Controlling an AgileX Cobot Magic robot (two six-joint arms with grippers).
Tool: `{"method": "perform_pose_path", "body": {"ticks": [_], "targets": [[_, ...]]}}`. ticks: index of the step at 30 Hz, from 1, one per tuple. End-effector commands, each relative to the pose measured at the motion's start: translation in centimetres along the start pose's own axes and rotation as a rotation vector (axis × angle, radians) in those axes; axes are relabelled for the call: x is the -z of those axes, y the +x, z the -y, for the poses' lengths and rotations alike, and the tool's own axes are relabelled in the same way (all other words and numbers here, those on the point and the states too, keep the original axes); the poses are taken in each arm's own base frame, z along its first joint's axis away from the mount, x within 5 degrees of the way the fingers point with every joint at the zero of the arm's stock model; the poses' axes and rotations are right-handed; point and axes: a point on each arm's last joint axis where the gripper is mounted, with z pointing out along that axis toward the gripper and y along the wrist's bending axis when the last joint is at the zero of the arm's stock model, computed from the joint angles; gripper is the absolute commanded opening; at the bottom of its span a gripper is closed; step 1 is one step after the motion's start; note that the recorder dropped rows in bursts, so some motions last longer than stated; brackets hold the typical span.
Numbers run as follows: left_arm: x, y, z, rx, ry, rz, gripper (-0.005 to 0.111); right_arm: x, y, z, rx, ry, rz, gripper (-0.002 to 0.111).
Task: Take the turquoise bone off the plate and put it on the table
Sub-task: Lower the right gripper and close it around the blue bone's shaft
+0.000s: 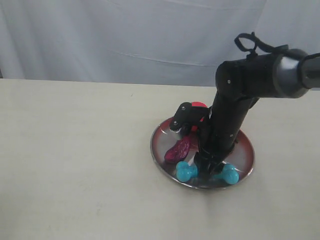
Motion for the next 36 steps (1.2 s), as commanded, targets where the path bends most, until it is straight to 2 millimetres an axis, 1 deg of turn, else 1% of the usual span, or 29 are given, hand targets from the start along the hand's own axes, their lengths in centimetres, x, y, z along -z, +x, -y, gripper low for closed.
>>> {"method": "perform_pose_path", "body": {"ticks": [1, 4, 12, 21, 30, 31, 33, 36], "targets": [[0.0, 0.0, 0.0, 0.011, -0.002, 0.004, 0.000, -1.4, 0.0, 0.3, 0.033, 0.006, -0.035, 0.056], [0.0, 0.0, 0.0, 0.011, -0.002, 0.004, 0.000, -1.8, 0.0, 0.5, 0.048, 0.026, -0.044, 0.056], [0.0, 0.0, 0.0, 0.011, -0.002, 0.004, 0.000, -1.9, -0.4, 0.8, 0.036, 0.056, 0.001, 0.056], [0.0, 0.0, 0.0, 0.011, -0.002, 0.004, 0.000, -2.0, -0.5, 0.7, 0.020, 0.043, 0.008, 0.056], [0.0, 0.0, 0.0, 0.011, -0.002, 0.004, 0.000, -3.8, -0.3, 0.7, 0.012, 0.014, -0.028, 0.056], [0.0, 0.0, 0.0, 0.011, -0.002, 0.004, 0.000, -3.9, -0.3, 0.7, 0.010, 0.012, -0.031, 0.055], [0.0, 0.0, 0.0, 0.011, -0.002, 0.004, 0.000, -4.0, -0.3, 0.7, 0.011, 0.012, -0.033, 0.048], [0.0, 0.0, 0.0, 0.011, -0.002, 0.004, 0.000, -4.0, -0.3, 0.8, 0.013, 0.013, -0.035, 0.032]]}}
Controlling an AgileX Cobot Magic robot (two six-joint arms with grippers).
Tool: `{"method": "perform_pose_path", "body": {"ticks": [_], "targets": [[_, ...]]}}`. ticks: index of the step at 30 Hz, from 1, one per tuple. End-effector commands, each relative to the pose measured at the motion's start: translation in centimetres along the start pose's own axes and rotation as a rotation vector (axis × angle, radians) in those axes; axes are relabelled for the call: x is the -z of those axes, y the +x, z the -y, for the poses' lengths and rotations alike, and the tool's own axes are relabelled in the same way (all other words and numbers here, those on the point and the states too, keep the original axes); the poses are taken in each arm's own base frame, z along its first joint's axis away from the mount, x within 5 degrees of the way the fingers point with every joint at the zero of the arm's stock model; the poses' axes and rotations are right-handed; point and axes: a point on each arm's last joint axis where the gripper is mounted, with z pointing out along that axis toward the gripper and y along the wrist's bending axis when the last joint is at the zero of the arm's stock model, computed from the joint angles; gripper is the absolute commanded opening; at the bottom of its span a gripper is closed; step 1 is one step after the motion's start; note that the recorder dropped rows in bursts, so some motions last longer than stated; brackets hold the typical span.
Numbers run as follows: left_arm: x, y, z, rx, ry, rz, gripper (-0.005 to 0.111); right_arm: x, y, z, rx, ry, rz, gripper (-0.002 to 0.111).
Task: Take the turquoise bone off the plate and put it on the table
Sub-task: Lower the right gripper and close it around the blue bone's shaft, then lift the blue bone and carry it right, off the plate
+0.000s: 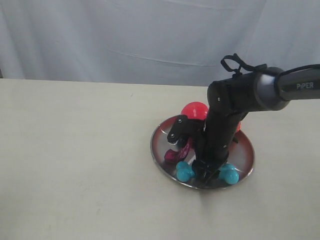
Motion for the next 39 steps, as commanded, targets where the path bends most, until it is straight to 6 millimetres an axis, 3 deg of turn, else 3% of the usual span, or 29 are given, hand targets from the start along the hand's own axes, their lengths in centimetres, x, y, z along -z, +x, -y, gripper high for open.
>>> {"method": "perform_pose_path", "body": {"ticks": [1, 7, 13, 19, 23, 26, 31, 35, 39], "targets": [[0.0, 0.0, 0.0, 0.011, -0.002, 0.004, 0.000, -0.2, 0.0, 0.1, 0.001, 0.001, -0.007, 0.026], [0.0, 0.0, 0.0, 0.011, -0.002, 0.004, 0.000, -0.1, 0.0, 0.2, 0.013, 0.011, -0.016, 0.000], [0.0, 0.0, 0.0, 0.011, -0.002, 0.004, 0.000, 2.1, -0.1, 0.2, -0.033, 0.051, 0.033, 0.000], [0.0, 0.0, 0.0, 0.011, -0.002, 0.004, 0.000, 7.1, 0.0, 0.1, -0.114, 0.130, 0.132, 0.000], [0.0, 0.0, 0.0, 0.011, -0.002, 0.004, 0.000, 12.4, 0.8, -0.4, -0.202, 0.220, 0.236, 0.000], [0.0, 0.0, 0.0, 0.011, -0.002, 0.004, 0.000, 16.5, 3.0, 0.2, -0.356, 0.324, 0.304, 0.000], [0.0, 0.0, 0.0, 0.011, -0.002, 0.004, 0.000, 19.9, 8.9, 3.5, -0.749, 0.504, 0.316, 0.000], [0.0, 0.0, 0.0, 0.011, -0.002, 0.004, 0.000, 19.4, 12.8, 5.9, -0.989, 0.542, 0.261, 0.000], [0.0, 0.0, 0.0, 0.011, -0.002, 0.004, 0.000, 17.4, 13.7, 7.2, -1.046, 0.522, 0.211, 0.000]]}}
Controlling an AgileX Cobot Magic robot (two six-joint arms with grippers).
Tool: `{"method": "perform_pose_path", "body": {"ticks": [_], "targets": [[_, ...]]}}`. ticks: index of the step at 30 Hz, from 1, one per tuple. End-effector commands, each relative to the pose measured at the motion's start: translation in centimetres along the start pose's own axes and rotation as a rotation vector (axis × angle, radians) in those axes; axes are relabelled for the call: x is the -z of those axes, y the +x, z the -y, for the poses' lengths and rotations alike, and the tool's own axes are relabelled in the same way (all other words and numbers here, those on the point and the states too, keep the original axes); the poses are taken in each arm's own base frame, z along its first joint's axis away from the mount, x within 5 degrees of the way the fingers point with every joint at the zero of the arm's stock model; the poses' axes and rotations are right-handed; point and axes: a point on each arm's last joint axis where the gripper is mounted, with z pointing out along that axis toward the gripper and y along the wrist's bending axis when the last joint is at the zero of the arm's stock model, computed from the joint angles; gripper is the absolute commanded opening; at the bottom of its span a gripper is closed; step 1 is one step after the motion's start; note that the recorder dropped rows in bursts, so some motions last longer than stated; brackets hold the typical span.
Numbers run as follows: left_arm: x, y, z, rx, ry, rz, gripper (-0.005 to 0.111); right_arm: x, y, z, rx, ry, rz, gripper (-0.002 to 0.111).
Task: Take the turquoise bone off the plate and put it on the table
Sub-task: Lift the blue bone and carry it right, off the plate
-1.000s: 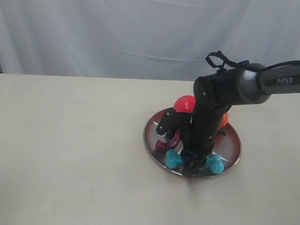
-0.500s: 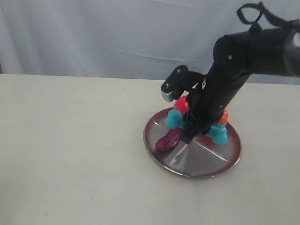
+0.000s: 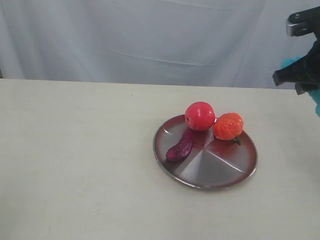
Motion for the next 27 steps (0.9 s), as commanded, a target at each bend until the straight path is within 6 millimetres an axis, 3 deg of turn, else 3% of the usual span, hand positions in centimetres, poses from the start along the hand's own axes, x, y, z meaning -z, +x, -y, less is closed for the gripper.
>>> {"method": "perform_pose_path", "body": {"ticks": [1, 17, 22, 27], "targets": [[0.0, 0.0, 0.0, 0.011, -0.002, 0.004, 0.000, -2.7, 0.3, 0.9, -0.060, 0.025, -0.057, 0.000], [0.0, 0.0, 0.0, 0.011, -0.002, 0.004, 0.000, -15.6, 2.6, -3.0, -0.070, -0.038, -0.232, 0.000], [0.0, 0.0, 0.0, 0.011, -0.002, 0.004, 0.000, -17.5, 3.4, -3.6, -0.060, -0.045, -0.273, 0.000], [0.0, 0.0, 0.0, 0.011, -0.002, 0.004, 0.000, -17.6, 3.5, -3.6, -0.059, -0.045, -0.277, 0.000]]}}
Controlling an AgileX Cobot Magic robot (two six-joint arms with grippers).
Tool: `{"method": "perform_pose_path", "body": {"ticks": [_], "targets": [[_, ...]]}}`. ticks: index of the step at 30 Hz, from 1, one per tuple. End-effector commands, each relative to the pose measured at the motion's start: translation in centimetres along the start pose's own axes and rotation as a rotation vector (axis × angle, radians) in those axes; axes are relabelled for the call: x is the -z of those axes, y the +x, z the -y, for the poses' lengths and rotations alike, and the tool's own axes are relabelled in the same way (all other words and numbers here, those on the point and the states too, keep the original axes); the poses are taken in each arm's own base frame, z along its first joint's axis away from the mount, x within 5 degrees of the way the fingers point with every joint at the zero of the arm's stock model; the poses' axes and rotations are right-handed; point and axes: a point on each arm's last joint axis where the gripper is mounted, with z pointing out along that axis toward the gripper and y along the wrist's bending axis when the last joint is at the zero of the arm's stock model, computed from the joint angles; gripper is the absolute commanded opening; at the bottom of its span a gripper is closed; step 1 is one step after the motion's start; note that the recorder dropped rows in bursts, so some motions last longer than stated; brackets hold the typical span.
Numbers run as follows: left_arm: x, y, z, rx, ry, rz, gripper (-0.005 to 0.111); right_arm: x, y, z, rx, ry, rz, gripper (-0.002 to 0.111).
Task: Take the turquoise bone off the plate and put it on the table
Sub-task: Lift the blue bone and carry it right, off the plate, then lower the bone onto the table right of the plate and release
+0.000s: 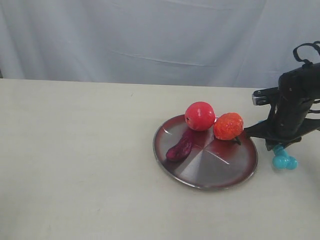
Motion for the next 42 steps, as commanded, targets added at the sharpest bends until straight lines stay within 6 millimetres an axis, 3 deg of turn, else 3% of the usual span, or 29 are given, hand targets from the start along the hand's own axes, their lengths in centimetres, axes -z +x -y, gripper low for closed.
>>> {"method": "perform_pose_path", "body": {"ticks": [1, 10, 12, 16, 18, 30, 36, 42], "targets": [[0.0, 0.0, 0.0, 0.011, -0.002, 0.004, 0.000, 0.1, -0.1, 0.3, -0.008, 0.002, 0.012, 0.000], [0.0, 0.0, 0.0, 0.011, -0.002, 0.004, 0.000, 0.1, -0.1, 0.3, 0.017, 0.002, 0.014, 0.002], [0.0, 0.0, 0.0, 0.011, -0.002, 0.004, 0.000, 0.1, -0.1, 0.3, 0.022, 0.002, 0.014, 0.012], [0.0, 0.0, 0.0, 0.011, -0.002, 0.004, 0.000, 0.1, -0.1, 0.3, 0.022, 0.002, 0.014, 0.043], [0.0, 0.0, 0.0, 0.011, -0.002, 0.004, 0.000, 0.1, -0.1, 0.3, 0.022, 0.002, 0.014, 0.054], [0.0, 0.0, 0.0, 0.011, -0.002, 0.004, 0.000, 0.5, 0.0, 0.4, 0.012, 0.009, 0.000, 0.054], [0.0, 0.0, 0.0, 0.011, -0.002, 0.004, 0.000, 3.9, -0.3, 1.3, -0.008, 0.025, 0.031, 0.054], [0.0, 0.0, 0.0, 0.011, -0.002, 0.004, 0.000, 9.5, -0.1, 2.6, -0.030, 0.039, 0.120, 0.054]]}}
